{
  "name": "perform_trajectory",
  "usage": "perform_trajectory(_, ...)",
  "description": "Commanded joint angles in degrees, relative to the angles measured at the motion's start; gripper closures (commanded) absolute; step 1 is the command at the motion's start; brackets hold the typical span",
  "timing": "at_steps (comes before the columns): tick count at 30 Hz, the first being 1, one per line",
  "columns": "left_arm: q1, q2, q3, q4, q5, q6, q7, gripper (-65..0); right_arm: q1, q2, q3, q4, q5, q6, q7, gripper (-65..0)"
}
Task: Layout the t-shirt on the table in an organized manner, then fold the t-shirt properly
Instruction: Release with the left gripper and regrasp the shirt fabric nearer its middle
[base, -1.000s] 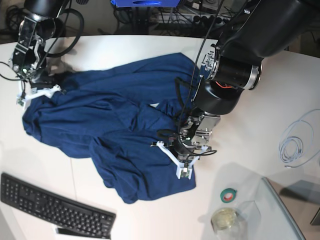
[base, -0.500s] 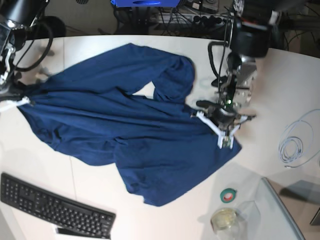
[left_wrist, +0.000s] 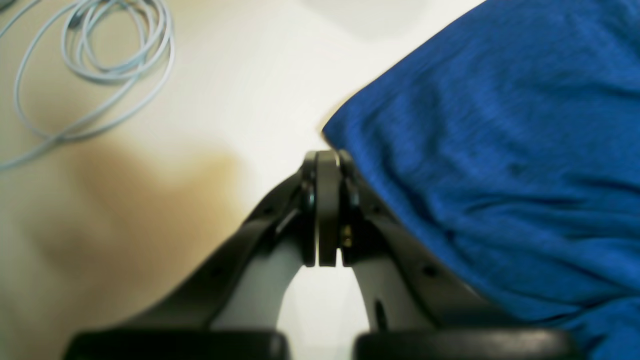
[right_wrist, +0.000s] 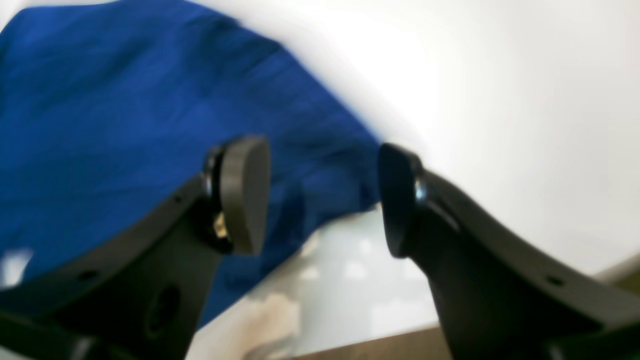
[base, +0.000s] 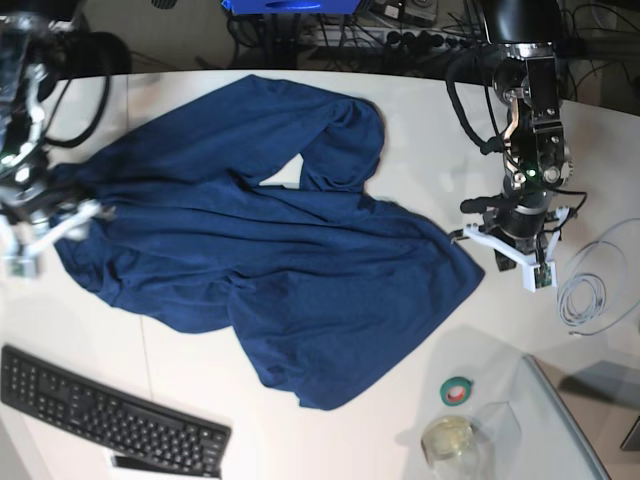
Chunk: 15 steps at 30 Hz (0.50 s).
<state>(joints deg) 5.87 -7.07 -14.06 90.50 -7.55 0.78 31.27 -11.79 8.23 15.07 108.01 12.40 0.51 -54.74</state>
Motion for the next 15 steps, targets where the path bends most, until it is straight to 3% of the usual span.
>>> perform_trajectory(1, 0.4, -0.4, -0.6, 1.1, -0.1, -0.1, -1.1, 0.0, -0.6, 0.9, -2.0, 1.7, -0.8, -0.3, 1.6, -32.7)
perform_trajectory(6, 2.7, 1.0, -5.1, -1.7, -3.2, -0.4, -7.5, 0.0, -5.2, 0.5, -15.0, 1.8, -0.7, -0.6, 9.4, -32.7)
perform_trajectory(9, 1.2, 1.1, -8.3, -7.6, -7.6, -0.4, -7.2, 0.0, -6.7, -0.4, -17.4, 1.8, -0.8, -0.6, 11.9, -32.7)
perform_trajectory(10, 0.5, 1.1, -9.7, -9.6, -9.8, -0.4, -7.1, -3.5, -6.8, -0.8, -17.4, 1.8, -0.8, -0.6, 11.9, -32.7)
perform_trajectory(13, -0.4, 1.0, -11.5, -13.6, -14.6, -0.4, -7.2, -34.7, -7.0, -1.1, -17.7, 1.8, -0.8, -0.6, 11.9, -32.7)
perform_trajectory(15, -0.7, 0.2, -10.0, -14.1, -16.6, -0.6, -7.1, -51.0, -7.0, -1.2, -17.7, 1.7, -0.8, -0.5, 11.9, -32.7)
